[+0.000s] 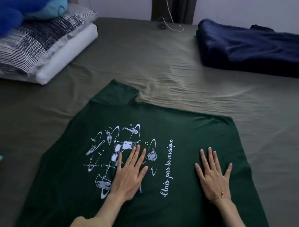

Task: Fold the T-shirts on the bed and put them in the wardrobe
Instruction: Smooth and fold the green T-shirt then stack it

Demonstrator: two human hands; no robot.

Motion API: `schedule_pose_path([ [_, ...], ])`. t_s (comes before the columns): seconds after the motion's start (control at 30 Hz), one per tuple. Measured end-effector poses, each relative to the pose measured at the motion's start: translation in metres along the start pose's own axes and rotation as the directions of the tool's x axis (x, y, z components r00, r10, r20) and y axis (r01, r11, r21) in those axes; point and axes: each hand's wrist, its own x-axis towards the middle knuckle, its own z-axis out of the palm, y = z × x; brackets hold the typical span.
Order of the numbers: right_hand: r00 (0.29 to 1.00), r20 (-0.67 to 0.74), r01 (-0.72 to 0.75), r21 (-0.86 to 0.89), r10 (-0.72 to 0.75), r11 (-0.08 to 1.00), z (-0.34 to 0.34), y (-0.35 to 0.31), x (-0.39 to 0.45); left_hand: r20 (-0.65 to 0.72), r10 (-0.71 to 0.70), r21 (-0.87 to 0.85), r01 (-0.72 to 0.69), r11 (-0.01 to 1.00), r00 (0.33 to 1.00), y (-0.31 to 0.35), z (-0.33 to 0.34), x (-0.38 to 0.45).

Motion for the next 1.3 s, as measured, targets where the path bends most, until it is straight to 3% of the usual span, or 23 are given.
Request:
schedule_pose_path([
  [0.47, 0.999, 0.034, -0.022, 0.024, 0.021, 0.999, -0.002, 0.000, -0.004, -0.066, 0.032, 0.037, -0.029, 0.999, 0.997, -0.001, 0.004, 0.001],
  [0.6, 0.996, 0.047, -0.077, 0.042, 0.075, 0.996, -0.005, 0.011, -0.022, -0.082, 0.011, -0.027, -0.013, 1.000, 0.997, -0.008, 0.003, -0.006],
  [0.8, 0.964, 0.003, -0.266, 0.055, 0.266, 0.963, -0.006, 0.044, -0.073, -0.094, -0.084, -0.012, 0.083, 0.996, 0.992, -0.030, 0.000, -0.043],
  [1.0, 0.988, 0.088, 0.124, -0.001, -0.124, 0.992, 0.004, 0.008, -0.125, -0.005, -0.084, 0.034, 0.084, 0.996, 0.996, -0.039, -0.007, -0.095],
  [1.1, 0.986, 0.105, 0.130, -0.022, -0.127, 0.991, 0.009, 0.006, -0.142, 0.035, -0.074, 0.055, 0.072, 0.996, 0.997, -0.038, -0.010, -0.122],
  [1.3, 0.982, 0.187, -0.027, 0.075, 0.012, 0.997, 0.004, 0.019, -0.175, 0.125, -0.142, -0.026, 0.146, 0.989, 0.982, -0.052, -0.018, -0.174],
])
